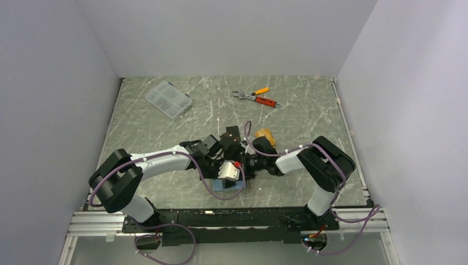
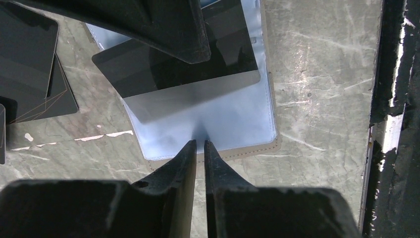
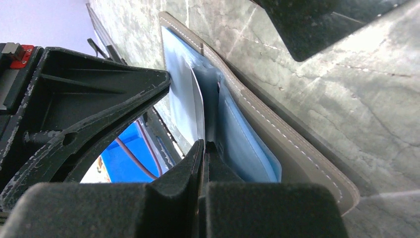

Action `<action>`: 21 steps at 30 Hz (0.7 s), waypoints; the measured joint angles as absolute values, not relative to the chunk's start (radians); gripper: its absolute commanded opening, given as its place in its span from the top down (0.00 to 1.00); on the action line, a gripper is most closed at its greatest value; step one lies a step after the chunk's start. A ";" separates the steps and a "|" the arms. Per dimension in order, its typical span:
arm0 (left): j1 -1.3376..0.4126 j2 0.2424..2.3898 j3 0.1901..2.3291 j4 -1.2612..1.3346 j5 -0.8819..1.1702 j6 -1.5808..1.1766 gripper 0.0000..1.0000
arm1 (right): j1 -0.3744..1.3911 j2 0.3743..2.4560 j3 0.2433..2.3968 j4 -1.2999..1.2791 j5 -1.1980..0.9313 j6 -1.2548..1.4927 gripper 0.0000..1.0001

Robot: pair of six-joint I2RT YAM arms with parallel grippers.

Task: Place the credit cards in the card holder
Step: Insert the credit card into the card holder.

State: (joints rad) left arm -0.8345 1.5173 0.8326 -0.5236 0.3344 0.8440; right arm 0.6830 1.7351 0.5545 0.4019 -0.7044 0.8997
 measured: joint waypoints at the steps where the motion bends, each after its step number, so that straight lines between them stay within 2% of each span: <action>1: -0.834 1.517 0.832 -0.523 0.334 0.844 0.84 | 0.685 1.735 0.548 0.414 -0.698 0.910 1.00; 10: -0.834 1.516 0.832 -0.530 0.336 0.844 0.85 | 0.727 1.734 0.530 0.471 -0.630 0.963 0.99; 16: -0.834 1.515 0.833 -0.537 0.336 0.843 0.83 | 0.749 1.725 0.550 0.442 -0.589 0.961 0.79; 21: -0.815 1.515 0.838 -0.550 0.358 0.833 0.78 | 0.756 1.695 0.561 0.384 -0.551 0.945 0.71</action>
